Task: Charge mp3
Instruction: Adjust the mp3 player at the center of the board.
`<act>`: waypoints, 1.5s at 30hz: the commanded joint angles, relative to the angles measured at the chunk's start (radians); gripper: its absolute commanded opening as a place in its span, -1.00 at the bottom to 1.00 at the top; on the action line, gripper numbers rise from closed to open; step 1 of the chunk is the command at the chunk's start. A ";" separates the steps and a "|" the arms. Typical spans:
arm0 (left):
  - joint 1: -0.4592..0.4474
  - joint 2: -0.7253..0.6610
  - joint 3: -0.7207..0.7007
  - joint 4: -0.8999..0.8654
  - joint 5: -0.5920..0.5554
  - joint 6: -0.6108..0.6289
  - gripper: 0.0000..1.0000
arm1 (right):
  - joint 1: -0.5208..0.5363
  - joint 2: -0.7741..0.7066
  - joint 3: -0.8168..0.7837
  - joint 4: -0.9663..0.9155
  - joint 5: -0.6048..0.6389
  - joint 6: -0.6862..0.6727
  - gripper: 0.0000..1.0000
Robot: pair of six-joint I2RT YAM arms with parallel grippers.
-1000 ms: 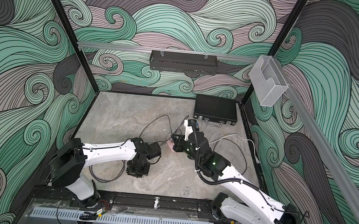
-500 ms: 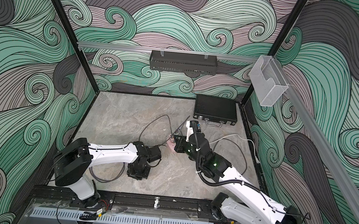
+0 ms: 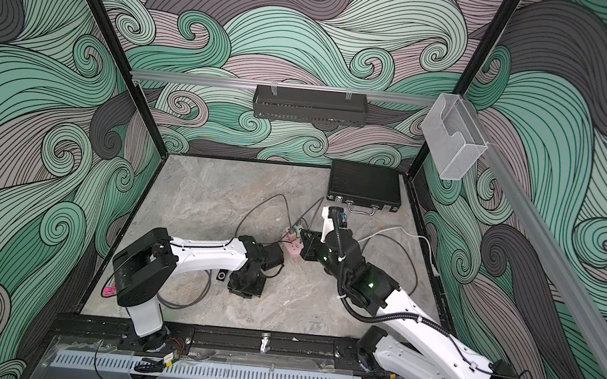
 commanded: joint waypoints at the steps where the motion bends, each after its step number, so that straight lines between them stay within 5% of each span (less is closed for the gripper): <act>1: 0.028 0.027 0.035 -0.005 -0.051 0.003 -0.81 | 0.002 -0.032 -0.011 -0.017 0.039 -0.001 -1.00; 9: 0.159 0.047 0.064 0.045 -0.082 0.086 -0.80 | 0.001 -0.090 -0.024 -0.046 0.074 0.003 -1.00; 17: 0.203 -0.126 0.057 0.051 0.099 0.326 -0.75 | 0.000 -0.122 -0.022 -0.075 0.097 0.002 -1.00; 25: 0.156 -0.251 -0.124 -0.046 0.082 0.309 -0.66 | 0.001 -0.065 -0.003 -0.055 0.061 0.013 -1.00; 35: 0.123 -0.135 -0.092 0.069 0.163 0.344 -0.71 | 0.001 -0.047 0.002 -0.044 0.047 0.034 -1.00; 45: 0.166 -0.044 -0.061 0.022 -0.014 0.301 -0.70 | -0.001 -0.083 -0.010 -0.071 0.090 0.020 -1.00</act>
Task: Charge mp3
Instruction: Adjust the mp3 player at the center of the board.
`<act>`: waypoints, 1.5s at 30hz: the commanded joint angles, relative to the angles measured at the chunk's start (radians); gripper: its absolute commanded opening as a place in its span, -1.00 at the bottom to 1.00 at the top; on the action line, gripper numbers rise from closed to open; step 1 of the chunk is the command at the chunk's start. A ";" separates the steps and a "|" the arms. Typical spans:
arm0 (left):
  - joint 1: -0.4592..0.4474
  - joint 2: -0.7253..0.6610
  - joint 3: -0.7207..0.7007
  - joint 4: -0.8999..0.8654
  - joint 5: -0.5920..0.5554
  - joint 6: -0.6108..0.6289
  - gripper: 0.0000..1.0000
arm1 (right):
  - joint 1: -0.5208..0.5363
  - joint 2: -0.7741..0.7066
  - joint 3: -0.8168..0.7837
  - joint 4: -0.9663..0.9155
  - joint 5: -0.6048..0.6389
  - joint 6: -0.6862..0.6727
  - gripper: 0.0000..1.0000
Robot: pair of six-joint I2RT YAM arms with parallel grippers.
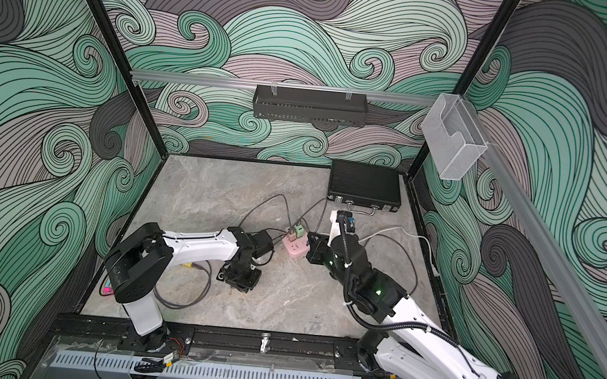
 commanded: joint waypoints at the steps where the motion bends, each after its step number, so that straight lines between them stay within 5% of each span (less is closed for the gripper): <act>1: 0.041 -0.011 0.000 -0.043 -0.119 -0.026 -0.69 | -0.001 -0.012 0.009 -0.013 0.036 0.004 -1.00; 5: 0.120 -0.060 -0.031 -0.029 -0.122 -0.035 -0.62 | -0.001 -0.003 0.014 -0.012 0.035 0.001 -1.00; 11: 0.136 -0.175 -0.039 0.012 0.028 0.038 -0.46 | -0.001 -0.005 0.008 -0.014 0.036 0.007 -1.00; 27: 0.192 -0.335 -0.194 -0.055 -0.081 -0.107 -0.27 | -0.001 0.027 0.025 0.009 0.015 -0.002 -1.00; 45: 0.238 -0.247 -0.230 0.098 0.015 -0.088 -0.12 | -0.001 0.033 0.038 0.002 0.020 -0.005 -1.00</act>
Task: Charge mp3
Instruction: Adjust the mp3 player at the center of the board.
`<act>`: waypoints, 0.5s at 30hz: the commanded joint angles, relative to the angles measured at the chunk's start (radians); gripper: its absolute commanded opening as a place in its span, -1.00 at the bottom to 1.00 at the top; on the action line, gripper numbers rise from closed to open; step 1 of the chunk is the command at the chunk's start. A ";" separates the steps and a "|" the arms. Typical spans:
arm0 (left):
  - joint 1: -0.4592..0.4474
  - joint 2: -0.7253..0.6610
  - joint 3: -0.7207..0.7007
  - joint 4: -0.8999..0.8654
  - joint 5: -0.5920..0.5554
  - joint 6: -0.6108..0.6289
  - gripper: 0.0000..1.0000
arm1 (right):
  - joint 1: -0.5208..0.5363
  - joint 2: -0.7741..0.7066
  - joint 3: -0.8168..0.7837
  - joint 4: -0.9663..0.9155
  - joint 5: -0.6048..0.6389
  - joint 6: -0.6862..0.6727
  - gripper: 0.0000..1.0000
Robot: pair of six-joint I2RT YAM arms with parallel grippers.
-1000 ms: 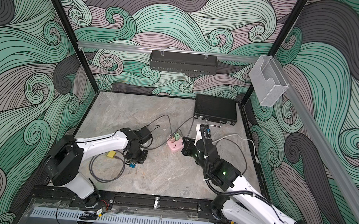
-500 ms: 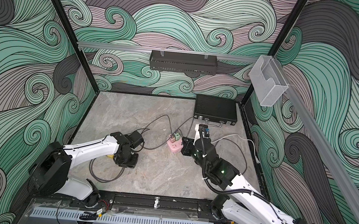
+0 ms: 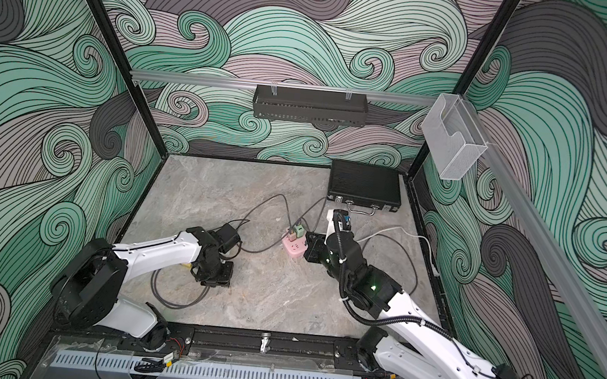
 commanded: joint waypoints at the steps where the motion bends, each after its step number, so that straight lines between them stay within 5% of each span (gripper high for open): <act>1: 0.015 0.041 0.038 0.026 0.010 0.034 -0.11 | -0.001 -0.022 0.026 -0.001 0.024 -0.003 -1.00; 15: 0.016 0.196 0.177 0.040 0.014 0.085 -0.08 | -0.005 -0.072 0.008 -0.037 0.062 -0.006 -1.00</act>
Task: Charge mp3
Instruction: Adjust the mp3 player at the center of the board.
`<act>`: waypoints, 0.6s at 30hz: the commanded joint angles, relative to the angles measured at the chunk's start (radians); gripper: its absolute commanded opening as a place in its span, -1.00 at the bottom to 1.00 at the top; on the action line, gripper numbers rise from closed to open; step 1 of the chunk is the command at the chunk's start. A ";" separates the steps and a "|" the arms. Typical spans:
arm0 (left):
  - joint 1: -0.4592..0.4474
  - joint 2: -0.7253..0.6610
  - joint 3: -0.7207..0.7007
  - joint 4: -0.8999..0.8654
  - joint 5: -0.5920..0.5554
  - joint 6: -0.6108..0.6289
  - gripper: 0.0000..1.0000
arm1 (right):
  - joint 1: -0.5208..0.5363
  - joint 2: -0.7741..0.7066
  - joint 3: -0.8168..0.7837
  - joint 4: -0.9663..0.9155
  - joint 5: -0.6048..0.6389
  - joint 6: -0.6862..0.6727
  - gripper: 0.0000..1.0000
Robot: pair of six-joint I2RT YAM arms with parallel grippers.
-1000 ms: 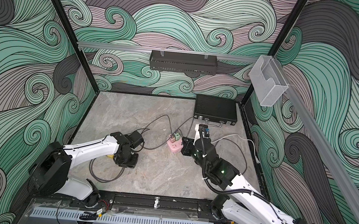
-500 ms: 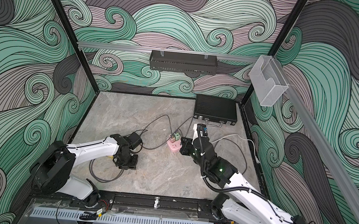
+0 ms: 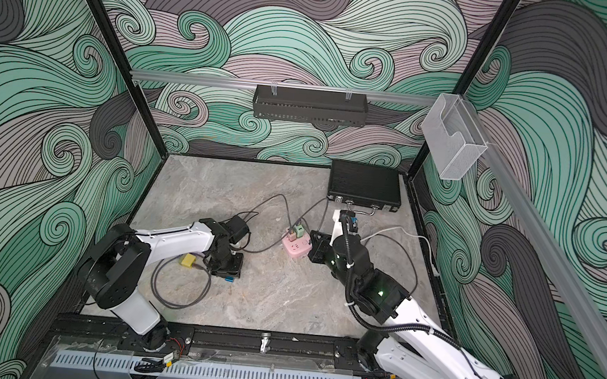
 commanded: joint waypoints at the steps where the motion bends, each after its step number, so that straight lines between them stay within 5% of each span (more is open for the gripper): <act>1: 0.003 0.041 0.037 -0.006 -0.005 0.025 -0.09 | -0.005 -0.012 0.008 -0.023 0.033 -0.006 -1.00; 18: -0.037 0.093 0.055 -0.073 -0.138 0.033 -0.16 | -0.008 -0.031 -0.014 -0.017 0.035 0.001 -1.00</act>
